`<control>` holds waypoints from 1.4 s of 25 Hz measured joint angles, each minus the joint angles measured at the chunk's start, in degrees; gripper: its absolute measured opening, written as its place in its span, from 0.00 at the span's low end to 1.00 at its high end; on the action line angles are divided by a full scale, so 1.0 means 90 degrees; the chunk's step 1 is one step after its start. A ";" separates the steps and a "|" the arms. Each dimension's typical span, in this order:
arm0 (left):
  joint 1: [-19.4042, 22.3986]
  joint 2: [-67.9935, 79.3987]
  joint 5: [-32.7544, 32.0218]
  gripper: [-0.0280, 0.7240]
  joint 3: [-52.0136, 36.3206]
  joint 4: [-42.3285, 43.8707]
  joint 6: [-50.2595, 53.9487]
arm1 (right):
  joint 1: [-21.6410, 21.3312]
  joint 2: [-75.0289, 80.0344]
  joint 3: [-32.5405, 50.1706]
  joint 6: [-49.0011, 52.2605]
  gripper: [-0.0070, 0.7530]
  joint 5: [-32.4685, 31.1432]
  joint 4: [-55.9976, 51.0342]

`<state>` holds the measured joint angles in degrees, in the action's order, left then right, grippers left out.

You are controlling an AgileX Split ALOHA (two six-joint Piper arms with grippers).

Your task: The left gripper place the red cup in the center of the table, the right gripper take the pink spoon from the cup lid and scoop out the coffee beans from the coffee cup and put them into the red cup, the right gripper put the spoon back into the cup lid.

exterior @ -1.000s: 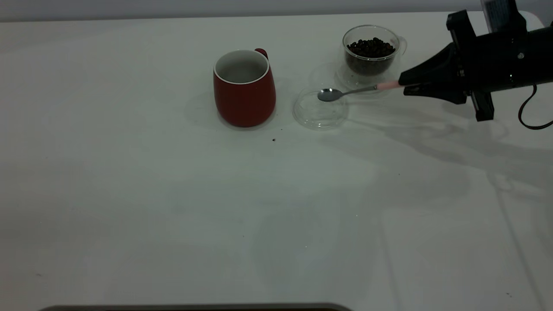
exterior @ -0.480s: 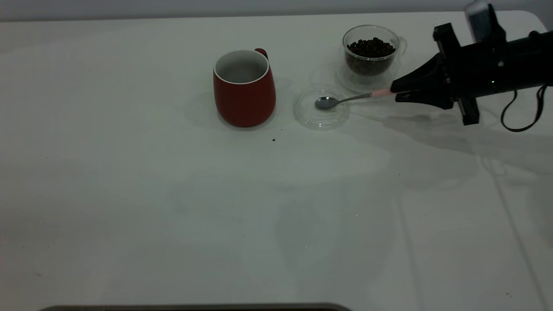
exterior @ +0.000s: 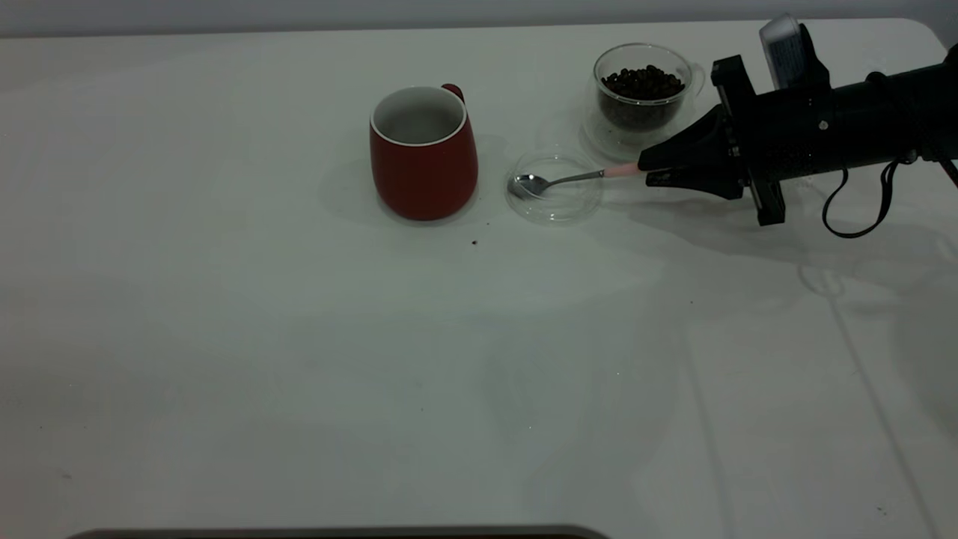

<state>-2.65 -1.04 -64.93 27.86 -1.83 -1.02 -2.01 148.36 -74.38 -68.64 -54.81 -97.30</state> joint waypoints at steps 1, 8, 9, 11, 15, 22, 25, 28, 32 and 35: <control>0.0000 0.0000 0.0000 0.82 0.0000 0.0000 0.0000 | 0.0008 0.0000 0.0000 -0.0023 0.15 0.0031 -0.0062; 0.0000 0.0000 0.0000 0.82 0.0000 0.0000 0.0000 | 0.0036 0.0000 -0.0005 -0.0104 0.25 0.0161 -0.0255; 0.0000 0.0000 0.0000 0.82 0.0000 0.0000 0.0000 | 0.0036 0.0001 -0.0005 -0.0104 0.29 0.0174 -0.0255; 0.0000 0.0000 0.0000 0.82 0.0000 0.0000 0.0000 | 0.0036 0.0006 -0.0005 -0.0106 0.40 0.0174 -0.0255; 0.0000 0.0000 0.0000 0.82 0.0000 0.0000 0.0000 | 0.0041 0.0006 -0.0005 -0.0129 0.60 0.0174 -0.0241; 0.0000 0.0000 0.0000 0.82 0.0000 0.0000 0.0000 | 0.0015 0.0006 -0.0005 -0.0041 0.75 0.0243 -0.0004; 0.0000 0.0000 0.0000 0.82 0.0000 0.0000 0.0000 | -0.0139 -0.0063 -0.0005 0.0190 0.76 0.0286 0.0383; 0.0000 0.0000 0.0000 0.82 0.0000 0.0000 0.0000 | -0.0430 -0.0346 -0.0005 0.0704 0.76 0.0360 0.1140; 0.0000 0.0000 0.0000 0.82 0.0000 0.0000 0.0000 | -0.0783 -0.0920 -0.0005 0.1856 0.76 0.0509 0.2659; 0.0000 0.0000 0.0000 0.82 0.0000 0.0000 0.0000 | -0.0831 -0.1603 -0.0005 0.2954 0.76 0.0531 0.4045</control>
<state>-2.65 -1.04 -64.93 27.86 -1.83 -1.02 -9.49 133.93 -74.42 -42.06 -50.03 -60.89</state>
